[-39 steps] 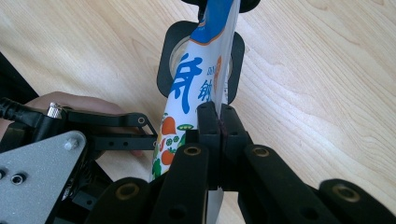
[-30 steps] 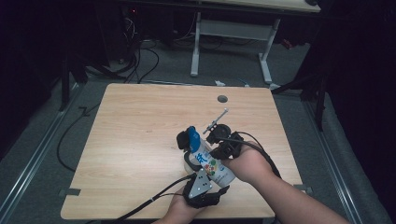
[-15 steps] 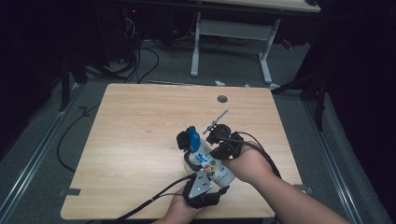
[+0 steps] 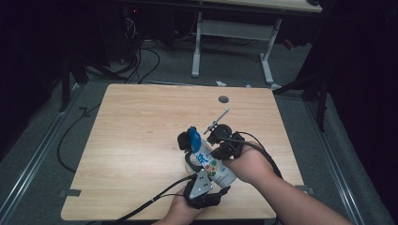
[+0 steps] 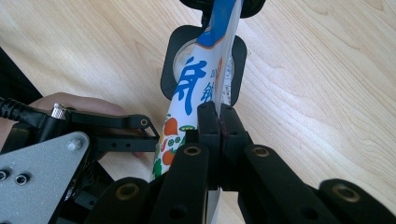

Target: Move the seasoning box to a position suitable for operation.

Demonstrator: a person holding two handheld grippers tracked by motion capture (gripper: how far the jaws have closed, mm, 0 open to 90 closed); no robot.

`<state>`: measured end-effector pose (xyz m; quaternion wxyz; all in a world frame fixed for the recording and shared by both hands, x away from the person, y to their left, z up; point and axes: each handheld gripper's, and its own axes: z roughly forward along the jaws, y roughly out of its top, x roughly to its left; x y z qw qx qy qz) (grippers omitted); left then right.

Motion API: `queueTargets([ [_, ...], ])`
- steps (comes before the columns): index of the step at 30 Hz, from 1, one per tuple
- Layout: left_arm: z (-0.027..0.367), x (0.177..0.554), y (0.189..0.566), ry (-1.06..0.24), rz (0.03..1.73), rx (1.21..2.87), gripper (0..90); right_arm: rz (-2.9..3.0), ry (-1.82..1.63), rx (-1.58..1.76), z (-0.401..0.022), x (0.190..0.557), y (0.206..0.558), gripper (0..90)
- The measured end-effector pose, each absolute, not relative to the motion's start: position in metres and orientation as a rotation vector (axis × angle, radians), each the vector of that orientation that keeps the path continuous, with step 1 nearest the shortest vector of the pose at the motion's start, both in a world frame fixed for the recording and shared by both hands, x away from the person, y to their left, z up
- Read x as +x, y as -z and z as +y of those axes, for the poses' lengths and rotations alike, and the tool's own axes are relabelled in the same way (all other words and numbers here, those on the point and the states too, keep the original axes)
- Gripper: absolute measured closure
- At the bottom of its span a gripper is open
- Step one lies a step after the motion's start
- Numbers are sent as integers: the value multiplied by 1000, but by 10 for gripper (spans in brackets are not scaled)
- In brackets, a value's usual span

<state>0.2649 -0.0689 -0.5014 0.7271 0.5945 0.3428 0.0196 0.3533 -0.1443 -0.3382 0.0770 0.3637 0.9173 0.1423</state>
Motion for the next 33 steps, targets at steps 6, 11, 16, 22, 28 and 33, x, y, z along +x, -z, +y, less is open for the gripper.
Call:
queueTargets([
  [6,-69,265,500,-39,760,1304,479,2747,-428,1091,-144,354,338,900],
  [11,-70,265,499,-40,761,1299,479,2747,-424,1085,-143,354,336,900],
  [16,-70,266,498,-37,763,1293,479,2745,-428,1085,-142,354,335,900],
  [22,-71,266,497,-37,763,1290,480,2744,-426,1083,-140,354,335,900],
  [28,-71,267,496,-35,765,1285,481,2742,-426,1081,-139,355,334,900],
  [33,-71,267,497,-36,763,1285,482,2745,-427,1071,-138,355,335,900],
])
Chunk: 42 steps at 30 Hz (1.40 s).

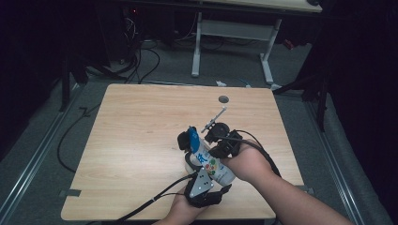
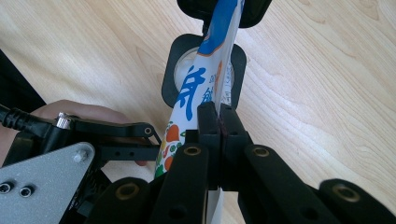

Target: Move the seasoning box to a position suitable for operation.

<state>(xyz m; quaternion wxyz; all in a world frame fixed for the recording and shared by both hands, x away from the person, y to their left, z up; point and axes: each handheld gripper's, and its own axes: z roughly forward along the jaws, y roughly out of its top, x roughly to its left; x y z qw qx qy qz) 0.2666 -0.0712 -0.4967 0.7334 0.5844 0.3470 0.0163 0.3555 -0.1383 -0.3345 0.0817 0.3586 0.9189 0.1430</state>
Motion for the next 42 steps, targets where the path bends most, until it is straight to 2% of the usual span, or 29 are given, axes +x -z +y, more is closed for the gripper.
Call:
queueTargets([
  [42,-71,266,495,-42,757,1287,488,2747,-435,1066,-137,356,333,900],
])
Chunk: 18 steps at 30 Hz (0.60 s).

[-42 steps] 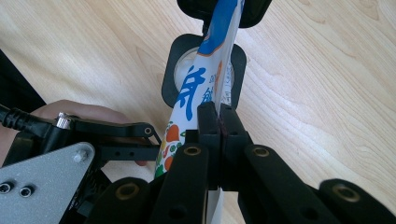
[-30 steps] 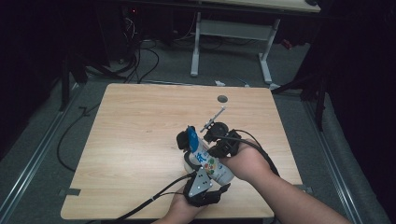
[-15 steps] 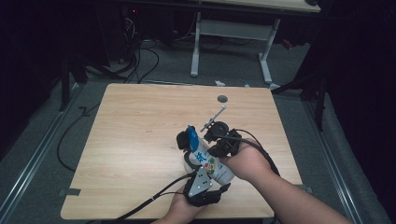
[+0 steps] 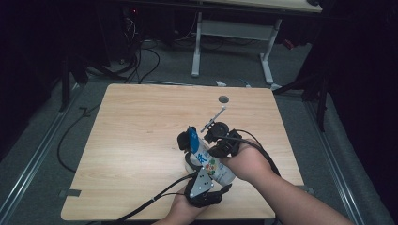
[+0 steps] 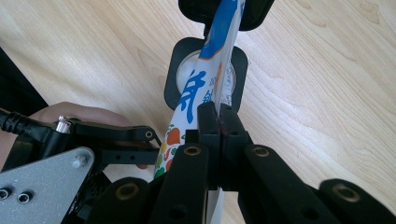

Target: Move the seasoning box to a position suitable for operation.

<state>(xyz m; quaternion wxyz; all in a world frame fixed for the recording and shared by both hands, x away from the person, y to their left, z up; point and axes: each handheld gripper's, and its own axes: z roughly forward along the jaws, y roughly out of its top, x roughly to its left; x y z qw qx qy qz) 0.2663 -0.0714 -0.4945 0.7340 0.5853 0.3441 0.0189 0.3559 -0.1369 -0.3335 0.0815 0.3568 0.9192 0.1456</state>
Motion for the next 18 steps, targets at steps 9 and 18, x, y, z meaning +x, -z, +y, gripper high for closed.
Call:
queueTargets([
  [9,-71,267,494,-44,760,1288,493,2750,-449,1068,-137,356,335,900],
  [18,-72,267,492,-41,759,1278,491,2750,-453,1065,-137,358,333,900],
])
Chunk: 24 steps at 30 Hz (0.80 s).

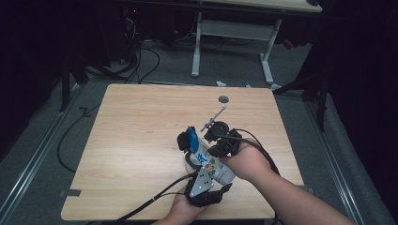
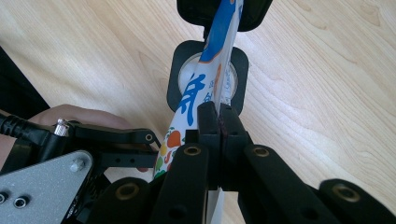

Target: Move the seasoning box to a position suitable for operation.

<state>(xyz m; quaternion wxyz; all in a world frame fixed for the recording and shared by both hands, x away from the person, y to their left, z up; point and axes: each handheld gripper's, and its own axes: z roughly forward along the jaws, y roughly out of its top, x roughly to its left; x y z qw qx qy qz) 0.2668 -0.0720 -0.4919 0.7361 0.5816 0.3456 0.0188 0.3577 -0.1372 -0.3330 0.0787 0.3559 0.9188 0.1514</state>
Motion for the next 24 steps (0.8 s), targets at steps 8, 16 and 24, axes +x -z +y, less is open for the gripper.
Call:
queueTargets([
  [8,-72,267,491,-42,755,1270,490,2746,-453,1065,-137,357,331,900],
  [16,-72,267,491,-45,755,1268,491,2747,-451,1055,-137,357,330,900],
  [24,-73,267,490,-49,753,1263,492,2744,-455,1057,-137,356,329,900],
])
